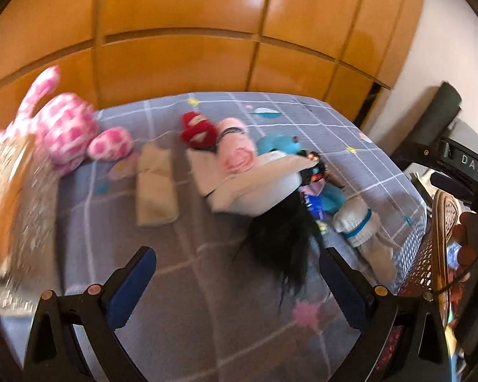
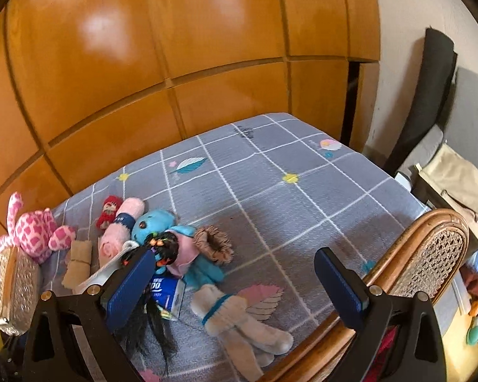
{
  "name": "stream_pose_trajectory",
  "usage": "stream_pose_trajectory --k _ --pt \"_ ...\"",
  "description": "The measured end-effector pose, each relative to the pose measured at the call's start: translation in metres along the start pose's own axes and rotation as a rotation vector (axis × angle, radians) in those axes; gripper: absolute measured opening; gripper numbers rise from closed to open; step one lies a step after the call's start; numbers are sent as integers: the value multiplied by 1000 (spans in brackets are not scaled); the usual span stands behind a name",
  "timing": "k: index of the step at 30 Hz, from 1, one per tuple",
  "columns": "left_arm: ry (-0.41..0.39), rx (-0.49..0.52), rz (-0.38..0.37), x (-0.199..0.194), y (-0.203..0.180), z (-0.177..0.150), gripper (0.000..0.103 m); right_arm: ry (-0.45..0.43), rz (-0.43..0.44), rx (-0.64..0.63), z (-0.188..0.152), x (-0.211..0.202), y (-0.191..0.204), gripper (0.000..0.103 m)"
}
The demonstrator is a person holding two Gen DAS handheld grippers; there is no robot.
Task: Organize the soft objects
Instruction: 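Grasp the white folded cloth with the left gripper and lift it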
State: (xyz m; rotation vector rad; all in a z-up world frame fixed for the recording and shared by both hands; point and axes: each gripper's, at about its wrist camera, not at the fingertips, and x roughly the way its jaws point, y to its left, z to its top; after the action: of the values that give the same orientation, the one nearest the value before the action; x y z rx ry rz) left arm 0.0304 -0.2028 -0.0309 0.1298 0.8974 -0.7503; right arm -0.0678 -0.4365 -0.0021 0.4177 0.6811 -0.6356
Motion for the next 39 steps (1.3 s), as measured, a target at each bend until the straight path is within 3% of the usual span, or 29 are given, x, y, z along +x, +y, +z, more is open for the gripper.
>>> stream_pose_trajectory --k 4,5,7,12,15,20,25,27,28,29,32,35,39 --pt "16 17 -7 17 -9 15 99 17 7 2 0 3 -6 101" --pt "29 3 -10 23 -8 19 86 19 7 2 0 4 -7 101" --pt "82 -3 -19 34 -10 24 73 27 11 6 -2 6 -10 101" --pt "116 35 -35 43 -19 9 73 36 21 25 -1 9 -17 101" --pt "138 -53 -88 50 -9 10 77 47 28 27 -3 14 -18 101" --pt "99 -136 -169 48 1 25 93 62 35 27 -6 20 -17 101" --pt "83 -230 -219 58 10 42 91 78 39 37 -7 23 -18 101" --pt "74 -248 -195 63 9 49 66 78 36 40 -7 23 -19 101" --pt "65 -236 -194 65 7 52 62 78 35 40 -7 23 -19 101" --pt "61 -217 -192 69 5 55 42 78 33 39 -7 23 -19 101" --pt "34 -194 -232 71 4 62 22 77 26 37 -8 22 -19 101" --pt "-38 -136 -230 54 1 67 16 85 22 28 -8 23 -18 99" --pt "-62 -100 -200 37 8 62 14 87 15 14 -8 23 -16 99"
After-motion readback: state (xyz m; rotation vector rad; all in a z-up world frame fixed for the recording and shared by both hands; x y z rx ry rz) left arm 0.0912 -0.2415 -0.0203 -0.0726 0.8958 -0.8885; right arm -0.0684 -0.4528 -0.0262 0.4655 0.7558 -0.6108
